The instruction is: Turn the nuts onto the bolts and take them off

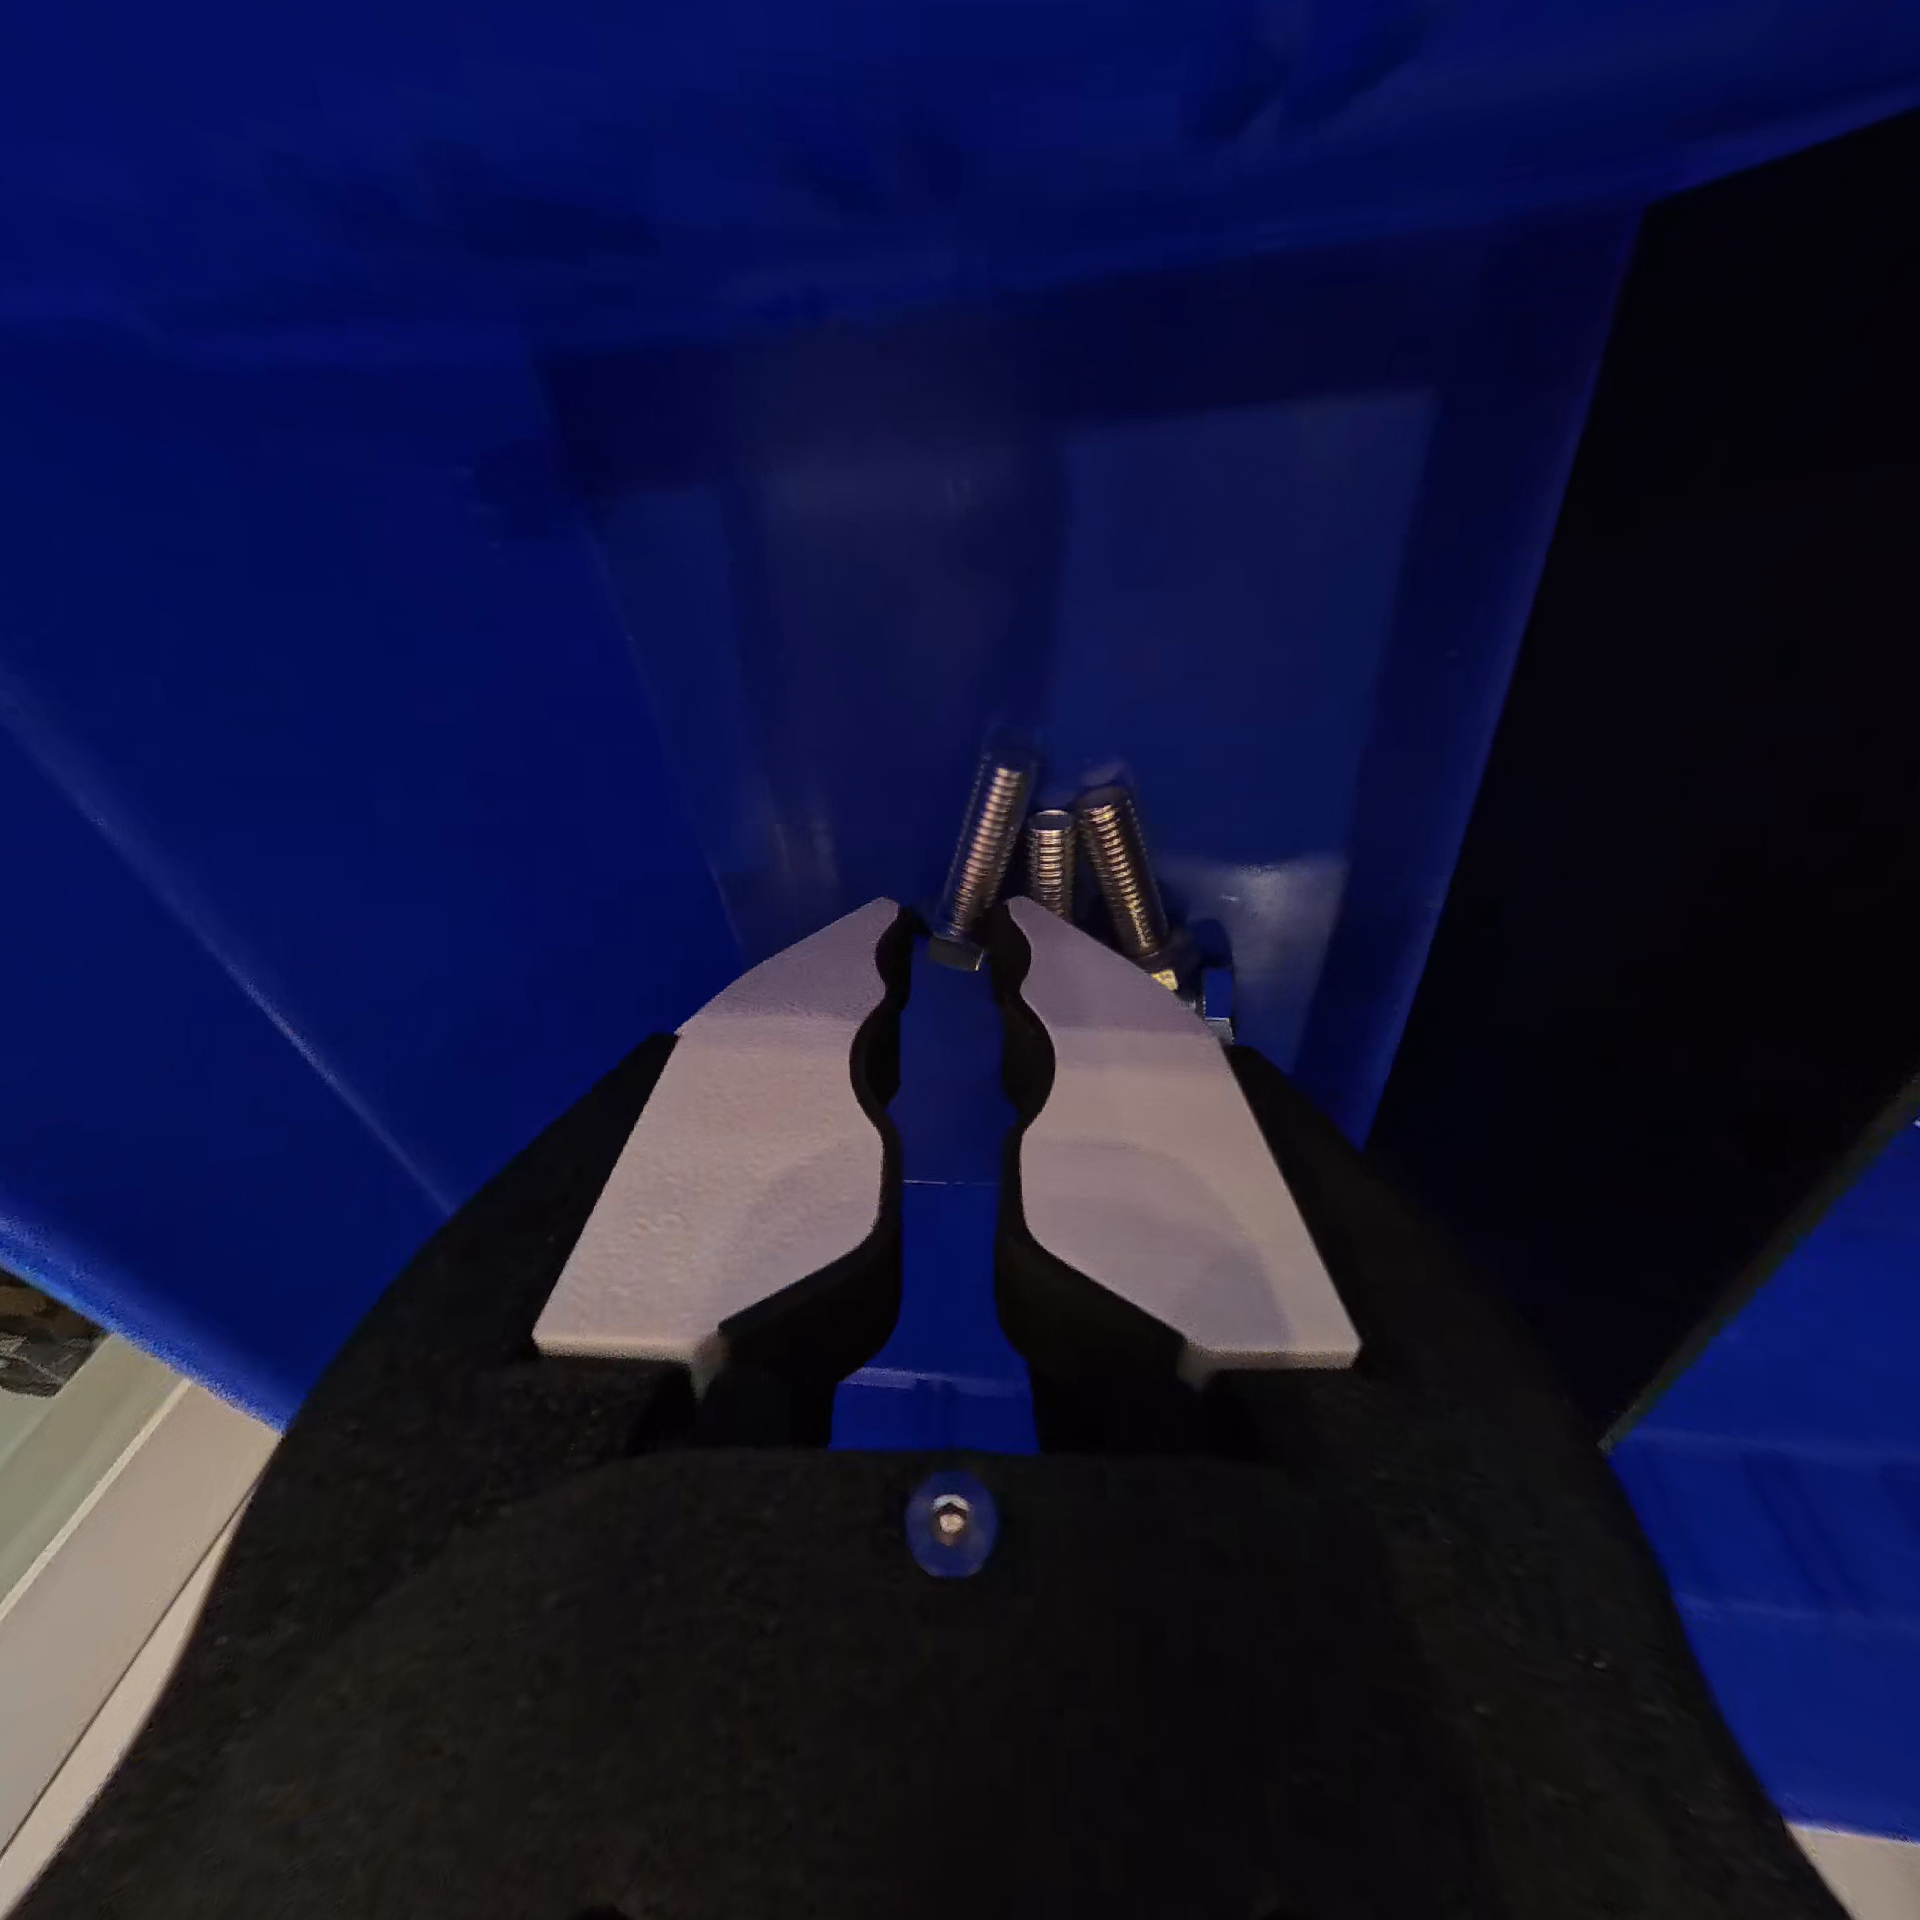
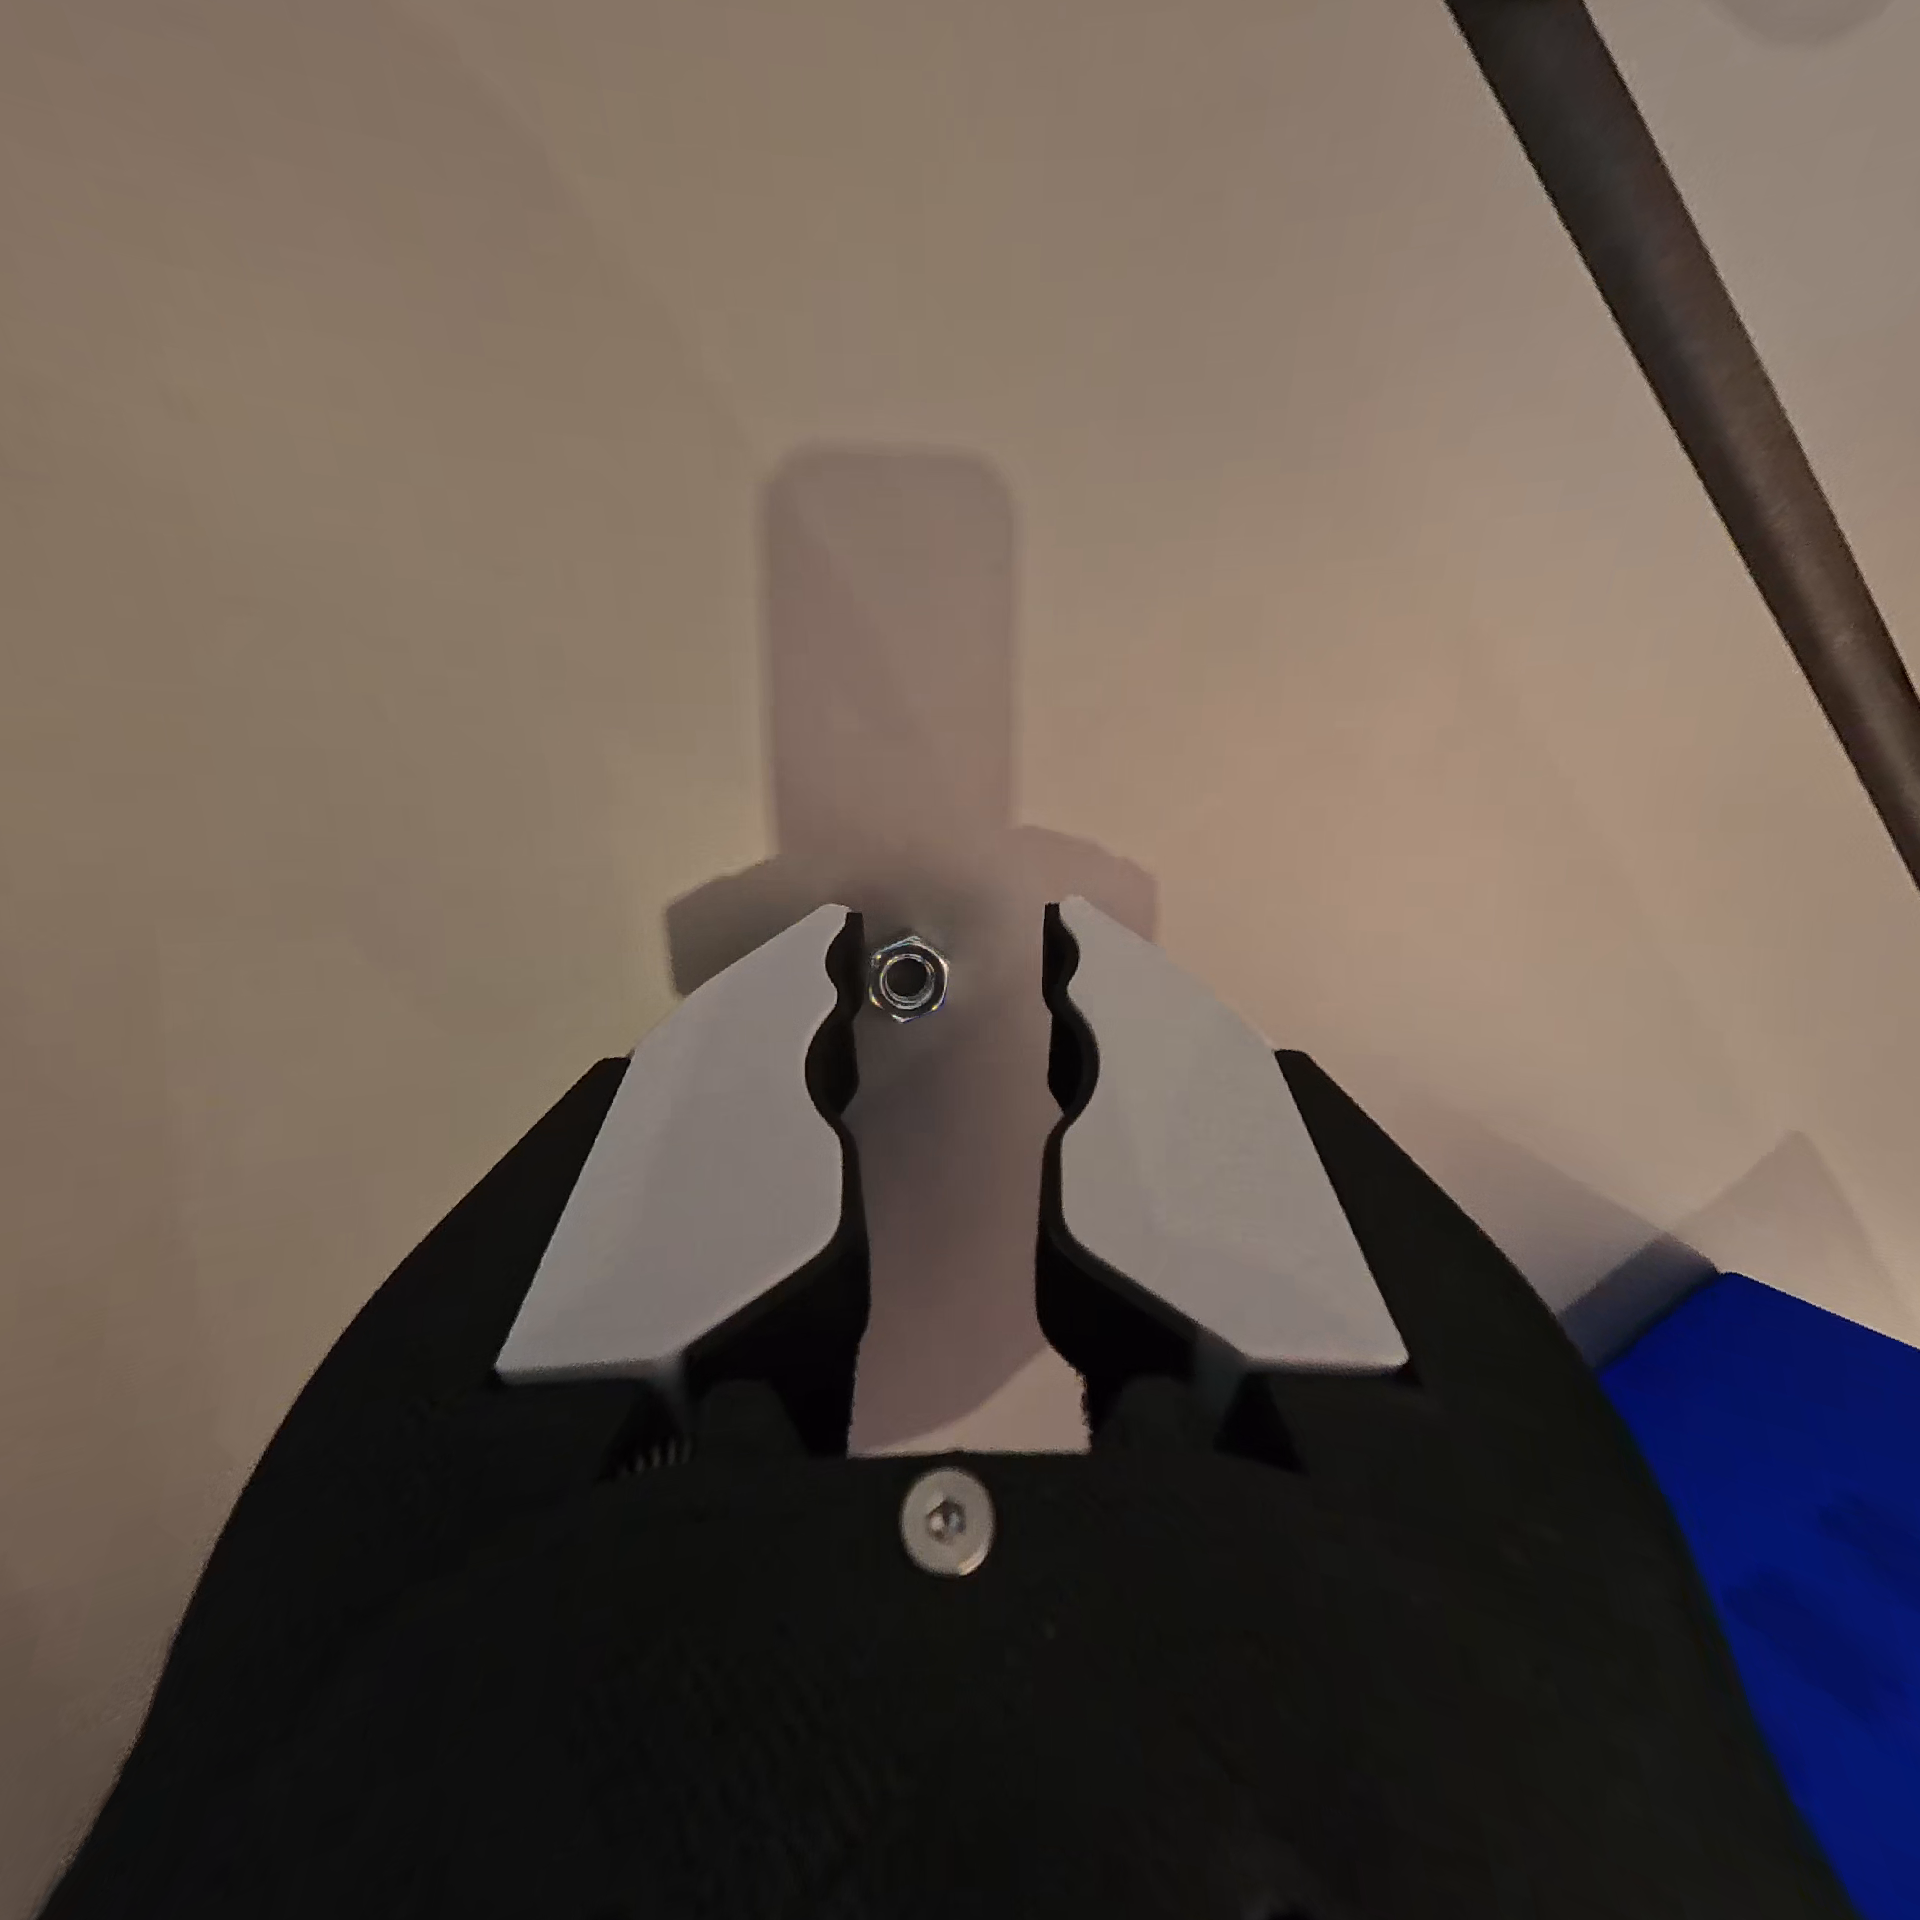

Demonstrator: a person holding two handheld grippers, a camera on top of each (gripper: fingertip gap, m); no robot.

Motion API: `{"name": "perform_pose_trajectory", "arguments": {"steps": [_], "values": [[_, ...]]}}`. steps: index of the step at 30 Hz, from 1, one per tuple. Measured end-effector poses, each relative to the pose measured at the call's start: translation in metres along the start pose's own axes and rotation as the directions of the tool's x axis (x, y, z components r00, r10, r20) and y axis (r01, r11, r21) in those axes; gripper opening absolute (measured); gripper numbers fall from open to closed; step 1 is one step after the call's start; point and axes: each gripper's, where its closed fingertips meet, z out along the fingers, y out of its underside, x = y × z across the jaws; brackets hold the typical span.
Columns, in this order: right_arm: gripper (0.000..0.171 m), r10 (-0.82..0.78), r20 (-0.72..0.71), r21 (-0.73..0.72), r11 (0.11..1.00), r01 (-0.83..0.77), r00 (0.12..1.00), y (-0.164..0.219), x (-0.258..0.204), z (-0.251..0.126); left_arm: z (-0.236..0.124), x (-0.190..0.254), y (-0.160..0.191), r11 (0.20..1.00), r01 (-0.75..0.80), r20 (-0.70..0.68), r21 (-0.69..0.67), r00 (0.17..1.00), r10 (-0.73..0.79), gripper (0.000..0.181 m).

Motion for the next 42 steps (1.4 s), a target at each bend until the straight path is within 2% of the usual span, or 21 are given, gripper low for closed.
{"name": "perform_pose_trajectory", "arguments": {"steps": [6, 9, 12, 14, 16, 17, 18, 20, 22, 25, 28, 29, 31, 33, 35, 38, 40, 42], "values": [[0.034, -0.009, 0.007, 0.006, 1.000, 0.009, 1.000, -0.001, -0.002, -0.001, 0.007, -0.002, -0.002, 1.000, 0.013, 0.000, 0.011, 1.000, -0.013, 0.016], [0.033, -0.009, 0.009, 0.016, 1.000, 0.009, 1.000, -0.001, -0.001, -0.003, 0.008, -0.001, -0.003, 0.998, 0.053, -0.025, 0.015, 0.998, -0.053, 0.011], [0.032, -0.005, 0.006, 0.066, 0.998, 0.005, 1.000, -0.008, 0.001, -0.012, -0.003, -0.012, -0.003, 0.992, 0.101, 0.084, 0.081, 0.991, -0.107, 0.010], [0.031, -0.003, -0.017, 0.128, 0.992, 0.006, 1.000, -0.017, 0.005, -0.024, -0.036, -0.028, -0.004, 0.960, 0.180, 0.197, 0.216, 0.955, -0.223, 0.010], [0.031, -0.025, -0.052, 0.236, 0.971, 0.036, 0.998, -0.036, 0.006, -0.044, -0.090, -0.041, -0.017, 0.848, 0.271, 0.249, 0.456, 0.876, -0.413, 0.010], [0.033, -0.062, -0.064, 0.314, 0.946, 0.079, 0.996, -0.049, 0.001, -0.057, -0.120, -0.041, -0.028, 0.761, 0.315, 0.216, 0.567, 0.834, -0.507, 0.010], [0.036, -0.121, -0.075, 0.409, 0.902, 0.141, 0.990, -0.065, -0.009, -0.072, -0.149, -0.036, -0.044, 0.661, 0.348, 0.145, 0.665, 0.808, -0.571, 0.010], [0.046, -0.276, -0.097, 0.605, 0.746, 0.277, 0.956, -0.095, -0.045, -0.109, -0.198, -0.012, -0.092, 0.453, 0.381, -0.051, 0.806, 0.807, -0.588, 0.010], [0.056, -0.403, -0.173, 0.749, 0.539, 0.386, 0.899, -0.115, -0.088, -0.147, -0.229, 0.020, -0.146, 0.308, 0.420, -0.222, 0.853, 0.828, -0.514, 0.009], [0.060, -0.455, -0.347, 0.802, 0.310, 0.511, 0.820, -0.126, -0.129, -0.187, -0.257, 0.063, -0.226, 0.115, 0.503, -0.447, 0.857, 0.835, -0.321, 0.009], [0.059, -0.457, -0.475, 0.788, 0.159, 0.595, 0.752, -0.124, -0.150, -0.212, -0.274, 0.102, -0.285, 0.029, 0.634, -0.632, 0.773, 0.773, -0.053, 0.009], [0.059, -0.467, -0.494, 0.781, 0.133, 0.611, 0.733, -0.122, -0.155, -0.216, -0.276, 0.112, -0.298, 0.029, 0.665, -0.665, 0.746, 0.746, 0.008, 0.009], [0.060, -0.502, -0.503, 0.762, 0.127, 0.635, 0.704, -0.117, -0.160, -0.216, -0.279, 0.122, -0.317, 0.027, 0.701, -0.700, 0.713, 0.710, 0.079, 0.009], [0.058, -0.545, -0.466, 0.768, 0.142, 0.624, 0.697, -0.112, -0.163, -0.214, -0.276, 0.126, -0.328, 0.040, 0.704, -0.704, 0.709, 0.705, 0.083, 0.009], [0.049, -0.602, -0.324, 0.838, 0.176, 0.517, 0.730, -0.106, -0.165, -0.217, -0.272, 0.128, -0.335, 0.062, 0.688, -0.691, 0.723, 0.720, 0.064, 0.009], [0.041, -0.563, -0.087, 0.911, 0.288, 0.294, 0.822, -0.107, -0.147, -0.223, -0.269, 0.130, -0.341, 0.080, 0.627, -0.630, 0.775, 0.776, 0.017, 0.009], [0.036, -0.510, 0.067, 0.916, 0.372, 0.150, 0.857, -0.111, -0.133, -0.220, -0.268, 0.127, -0.342, 0.080, 0.525, -0.523, 0.847, 0.851, -0.047, 0.009], [0.033, -0.480, 0.230, 0.897, 0.442, 0.006, 0.847, -0.112, -0.128, -0.216, -0.270, 0.122, -0.341, 0.078, 0.450, -0.441, 0.890, 0.891, -0.111, 0.009]]}}
